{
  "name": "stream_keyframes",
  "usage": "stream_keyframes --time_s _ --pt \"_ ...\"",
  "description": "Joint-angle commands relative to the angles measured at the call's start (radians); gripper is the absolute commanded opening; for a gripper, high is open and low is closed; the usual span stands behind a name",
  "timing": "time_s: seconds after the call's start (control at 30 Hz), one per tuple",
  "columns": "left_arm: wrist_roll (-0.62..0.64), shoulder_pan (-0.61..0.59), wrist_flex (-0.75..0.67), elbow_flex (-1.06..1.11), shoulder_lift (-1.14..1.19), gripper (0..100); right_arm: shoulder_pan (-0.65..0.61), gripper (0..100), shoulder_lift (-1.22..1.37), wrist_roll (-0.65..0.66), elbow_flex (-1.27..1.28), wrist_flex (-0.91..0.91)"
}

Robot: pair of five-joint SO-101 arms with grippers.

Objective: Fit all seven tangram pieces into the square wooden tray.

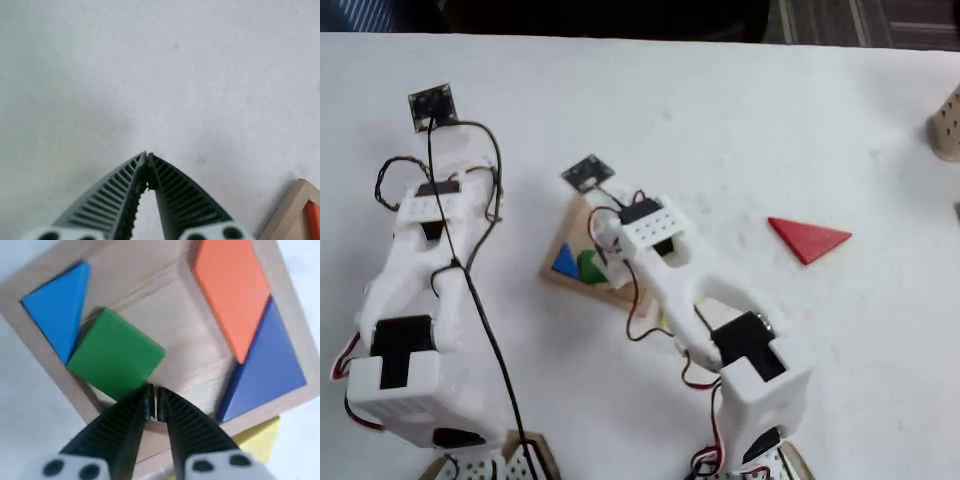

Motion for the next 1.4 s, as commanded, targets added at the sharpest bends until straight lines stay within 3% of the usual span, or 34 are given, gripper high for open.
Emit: stream_keyframes --time_s 0.0,0.3,0.77,1.37 --pt "0.000 0.002 -0.008 -0.044 -0.008 2 -0.030 1.8 0.002 0.020 -0.054 -0.007" --pt "0.000 0.001 -0.012 -0.046 -0.008 2 0.077 1.8 -0.180 0.028 -0.041 0.154" --pt "0.000 0.004 -0.012 -0.046 -0.008 2 0.053 1.8 -0.262 0.021 0.229 0.091" --pt "0.000 0.002 -0.008 -0.046 -0.008 2 0.091 1.8 -0.260 0.021 0.258 -0.248"
